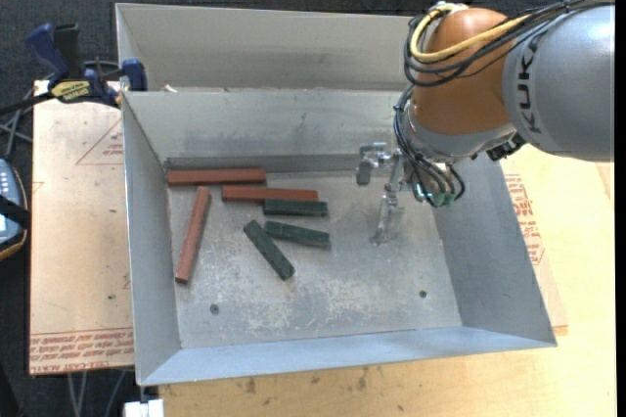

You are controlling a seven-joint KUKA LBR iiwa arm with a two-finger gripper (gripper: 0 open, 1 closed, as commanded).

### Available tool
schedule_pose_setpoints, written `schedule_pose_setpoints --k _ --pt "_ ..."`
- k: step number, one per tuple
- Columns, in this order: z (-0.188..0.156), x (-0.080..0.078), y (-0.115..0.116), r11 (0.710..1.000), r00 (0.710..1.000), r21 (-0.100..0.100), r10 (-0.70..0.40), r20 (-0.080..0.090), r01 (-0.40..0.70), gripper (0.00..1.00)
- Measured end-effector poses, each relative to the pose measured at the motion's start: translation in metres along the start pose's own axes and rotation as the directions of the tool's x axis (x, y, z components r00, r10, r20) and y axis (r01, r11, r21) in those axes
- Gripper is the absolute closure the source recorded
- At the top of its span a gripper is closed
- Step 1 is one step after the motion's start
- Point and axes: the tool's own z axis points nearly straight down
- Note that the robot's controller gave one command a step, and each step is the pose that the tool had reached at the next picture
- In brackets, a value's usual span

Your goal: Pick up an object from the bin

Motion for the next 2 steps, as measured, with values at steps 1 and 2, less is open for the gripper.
schedule_pose_setpoints --k 1,2 --pt "-0.004 -0.002 0.0 1.0 1.0 0.0 0.0 0.007 0.0 0.0" --pt "0.032 -0.03 0.019 0.998 0.997 0.002 -0.069 0.017 0.069 0.0"
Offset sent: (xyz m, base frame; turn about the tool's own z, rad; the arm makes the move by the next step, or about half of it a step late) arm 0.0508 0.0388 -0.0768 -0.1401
